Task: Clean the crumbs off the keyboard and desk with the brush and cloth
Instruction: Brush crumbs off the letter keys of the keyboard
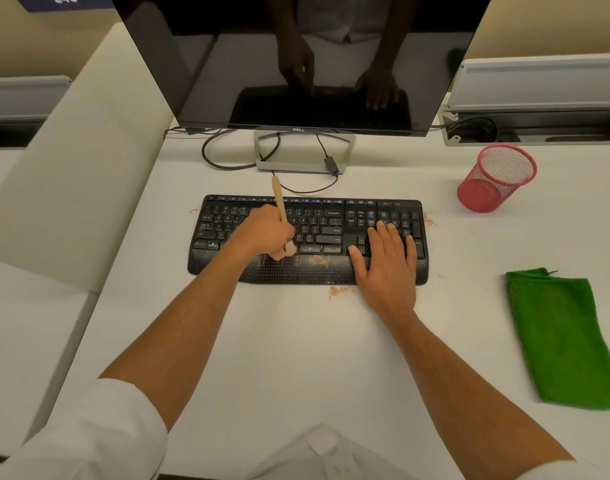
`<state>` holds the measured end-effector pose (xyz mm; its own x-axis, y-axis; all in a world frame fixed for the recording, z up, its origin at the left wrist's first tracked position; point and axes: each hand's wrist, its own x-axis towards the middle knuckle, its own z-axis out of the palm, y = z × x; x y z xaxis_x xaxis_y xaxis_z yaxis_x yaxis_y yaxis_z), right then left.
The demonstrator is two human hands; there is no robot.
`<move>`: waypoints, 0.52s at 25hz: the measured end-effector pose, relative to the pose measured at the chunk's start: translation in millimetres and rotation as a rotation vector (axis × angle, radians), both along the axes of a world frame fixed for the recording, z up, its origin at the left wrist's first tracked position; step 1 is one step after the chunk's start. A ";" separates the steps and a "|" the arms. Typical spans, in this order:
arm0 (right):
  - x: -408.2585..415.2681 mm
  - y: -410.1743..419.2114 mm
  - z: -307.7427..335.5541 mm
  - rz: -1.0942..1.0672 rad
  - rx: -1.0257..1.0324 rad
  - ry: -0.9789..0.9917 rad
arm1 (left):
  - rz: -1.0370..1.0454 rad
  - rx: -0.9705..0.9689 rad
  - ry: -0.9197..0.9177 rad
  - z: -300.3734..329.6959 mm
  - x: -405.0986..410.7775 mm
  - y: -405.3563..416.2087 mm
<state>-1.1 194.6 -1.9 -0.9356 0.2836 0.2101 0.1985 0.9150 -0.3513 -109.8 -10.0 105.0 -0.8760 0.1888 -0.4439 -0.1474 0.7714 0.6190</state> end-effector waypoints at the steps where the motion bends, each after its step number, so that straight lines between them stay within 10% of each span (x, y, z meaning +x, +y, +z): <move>1: -0.1 0.0 0.0 0.002 0.000 -0.003 | 0.009 0.013 -0.002 3.8 -2.3 -0.5; 6: -0.1 -0.4 1.0 0.000 0.001 -0.007 | 0.073 0.068 0.225 -9.7 5.7 7.7; 13: -0.1 0.8 -0.2 0.002 0.001 -0.015 | -0.129 -0.036 -0.062 3.0 -2.1 9.1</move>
